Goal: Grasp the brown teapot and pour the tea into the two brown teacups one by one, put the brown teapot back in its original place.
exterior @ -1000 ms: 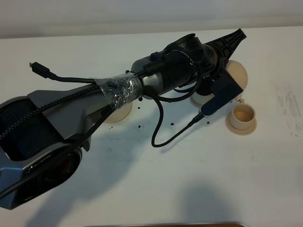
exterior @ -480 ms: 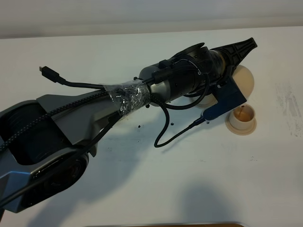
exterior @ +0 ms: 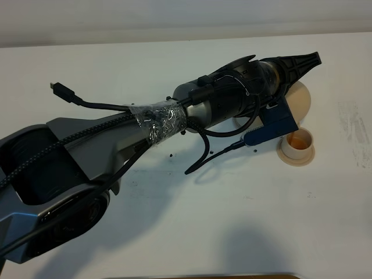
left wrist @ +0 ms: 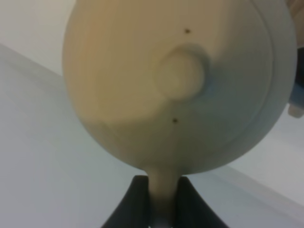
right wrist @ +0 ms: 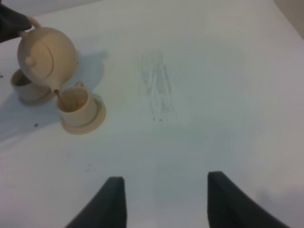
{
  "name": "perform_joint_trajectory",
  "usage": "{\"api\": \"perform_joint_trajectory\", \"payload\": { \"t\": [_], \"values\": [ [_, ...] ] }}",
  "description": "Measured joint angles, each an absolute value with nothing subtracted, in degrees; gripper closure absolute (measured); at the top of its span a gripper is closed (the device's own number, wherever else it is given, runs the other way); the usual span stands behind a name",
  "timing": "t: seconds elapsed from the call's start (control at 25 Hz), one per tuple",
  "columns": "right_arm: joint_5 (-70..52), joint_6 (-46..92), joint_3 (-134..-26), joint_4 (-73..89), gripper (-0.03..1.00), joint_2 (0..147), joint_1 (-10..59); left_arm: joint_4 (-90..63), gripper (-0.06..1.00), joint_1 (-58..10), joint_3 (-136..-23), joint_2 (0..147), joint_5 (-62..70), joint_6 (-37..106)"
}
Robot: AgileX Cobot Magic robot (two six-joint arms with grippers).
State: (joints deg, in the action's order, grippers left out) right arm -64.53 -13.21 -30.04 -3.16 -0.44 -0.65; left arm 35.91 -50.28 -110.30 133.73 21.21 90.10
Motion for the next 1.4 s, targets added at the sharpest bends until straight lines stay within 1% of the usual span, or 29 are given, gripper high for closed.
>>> {"api": "perform_joint_trajectory", "payload": {
  "t": [1.4],
  "values": [
    [-64.53, -13.21, -30.04, -3.16, 0.56, -0.44, -0.65, 40.74, 0.86, -51.28, -110.3, 134.42, 17.15, 90.58]
  ]
}}
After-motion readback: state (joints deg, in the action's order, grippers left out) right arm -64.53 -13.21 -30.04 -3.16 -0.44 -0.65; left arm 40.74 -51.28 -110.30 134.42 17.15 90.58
